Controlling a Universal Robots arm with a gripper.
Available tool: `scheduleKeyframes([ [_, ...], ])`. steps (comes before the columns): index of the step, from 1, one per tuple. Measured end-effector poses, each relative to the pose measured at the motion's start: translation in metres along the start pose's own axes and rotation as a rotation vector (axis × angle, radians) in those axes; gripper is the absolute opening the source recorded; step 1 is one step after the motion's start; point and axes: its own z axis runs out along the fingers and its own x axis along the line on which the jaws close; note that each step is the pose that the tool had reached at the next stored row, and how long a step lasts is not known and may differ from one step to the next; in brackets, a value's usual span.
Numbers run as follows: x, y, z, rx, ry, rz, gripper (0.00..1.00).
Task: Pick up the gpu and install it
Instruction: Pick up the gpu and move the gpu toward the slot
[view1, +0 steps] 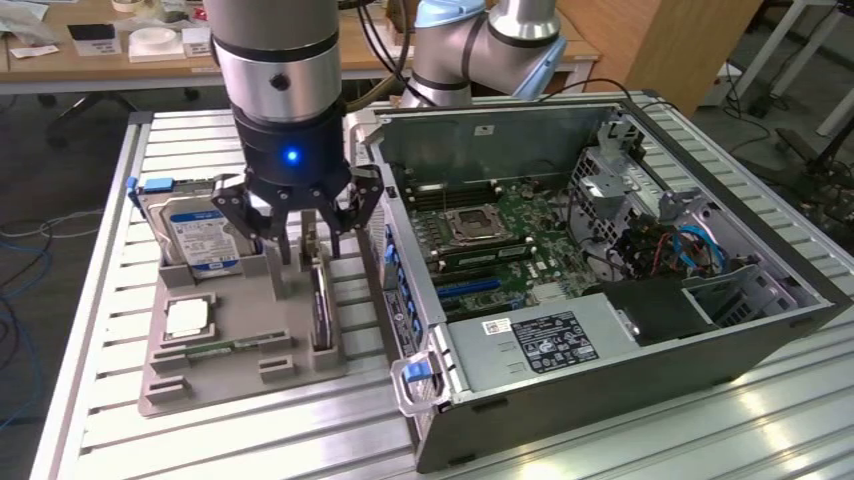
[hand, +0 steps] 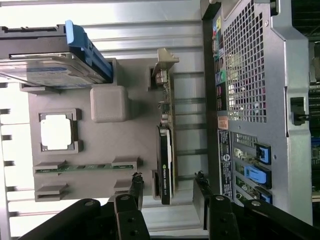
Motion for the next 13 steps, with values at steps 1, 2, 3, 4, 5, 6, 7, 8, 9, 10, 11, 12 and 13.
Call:
scheduleKeyframes([
  [1,0.0,-0.0001,0.0019,0.0,-0.0001,0.0,0.53],
  [2,0.0,-0.0002,0.0037,0.0,0.0,0.0,0.53],
  [3,0.0,-0.0003,0.0055,0.0,0.0,0.0,0.53],
  [4,0.0,-0.0004,0.0073,-0.0001,-0.0001,0.0,0.53],
  [5,0.0,-0.0004,0.0091,-0.0001,0.0,0.0,0.53],
  [6,0.0,-0.0005,0.0109,0.0,0.0,0.0,0.53],
  [7,0.0,-0.0006,0.0127,-0.0001,-0.0001,0.0,0.53],
  [8,0.0,-0.0007,0.0147,-0.0001,0.0,0.0,0.53],
  [9,0.0,-0.0008,0.0165,0.0,0.0,0.0,0.53],
  [10,0.0,-0.0009,0.0183,-0.0001,-0.0001,0.0,0.53],
  [11,0.0,-0.0009,0.0201,0.0,0.0,0.0,0.53],
  [12,0.0,-0.001,0.0218,0.0,0.0,0.0,0.53],
  [13,0.0,-0.0011,0.0236,0.0,0.0,0.0,0.53],
])
